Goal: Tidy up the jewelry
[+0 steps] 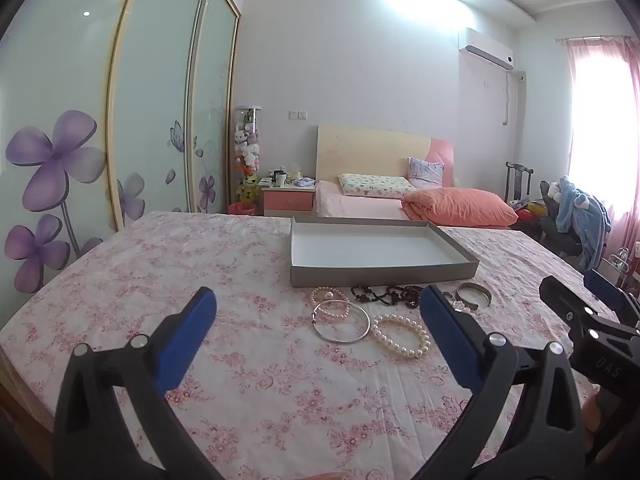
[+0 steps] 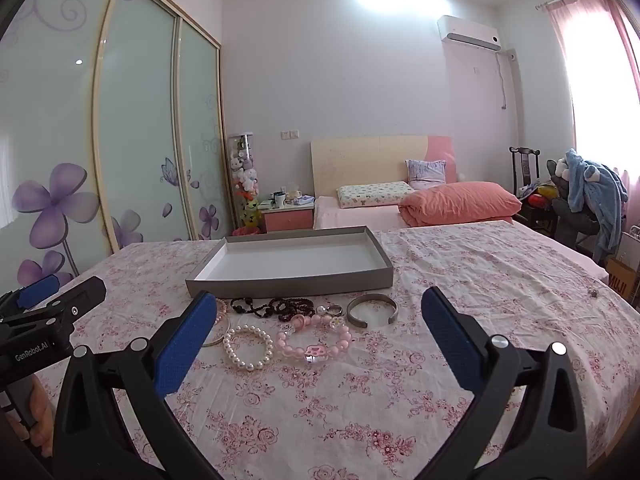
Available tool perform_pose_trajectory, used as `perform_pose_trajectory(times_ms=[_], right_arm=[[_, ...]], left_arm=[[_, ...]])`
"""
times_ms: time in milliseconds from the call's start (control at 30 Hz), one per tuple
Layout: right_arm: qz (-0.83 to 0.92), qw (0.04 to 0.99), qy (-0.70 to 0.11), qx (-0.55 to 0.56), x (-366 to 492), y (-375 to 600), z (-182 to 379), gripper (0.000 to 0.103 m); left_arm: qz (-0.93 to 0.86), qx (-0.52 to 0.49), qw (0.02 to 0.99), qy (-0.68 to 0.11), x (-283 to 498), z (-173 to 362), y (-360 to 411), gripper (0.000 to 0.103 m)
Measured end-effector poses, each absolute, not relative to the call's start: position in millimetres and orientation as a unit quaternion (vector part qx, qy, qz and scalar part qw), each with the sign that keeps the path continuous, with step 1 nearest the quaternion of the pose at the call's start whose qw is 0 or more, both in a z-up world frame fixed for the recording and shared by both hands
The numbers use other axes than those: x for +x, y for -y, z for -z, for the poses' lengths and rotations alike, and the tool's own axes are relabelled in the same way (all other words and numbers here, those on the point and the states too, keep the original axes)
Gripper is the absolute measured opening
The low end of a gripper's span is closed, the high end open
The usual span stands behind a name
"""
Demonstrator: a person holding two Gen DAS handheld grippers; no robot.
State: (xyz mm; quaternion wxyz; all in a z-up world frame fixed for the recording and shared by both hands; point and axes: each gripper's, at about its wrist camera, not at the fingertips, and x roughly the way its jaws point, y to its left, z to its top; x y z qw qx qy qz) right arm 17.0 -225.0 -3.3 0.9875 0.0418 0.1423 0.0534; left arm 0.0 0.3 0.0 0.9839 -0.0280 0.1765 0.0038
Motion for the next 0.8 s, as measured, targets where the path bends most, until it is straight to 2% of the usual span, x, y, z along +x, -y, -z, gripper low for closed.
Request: perform_pose_trajectory(times_ms=[800], right_arm=[[-0.054, 0.987, -0.144, 0.044, 16.3, 226.3, 3.9, 0.101]], left_arm=[[-0.004, -0.027, 0.983, -0.180, 0.4, 0.1, -0.4, 0.099]])
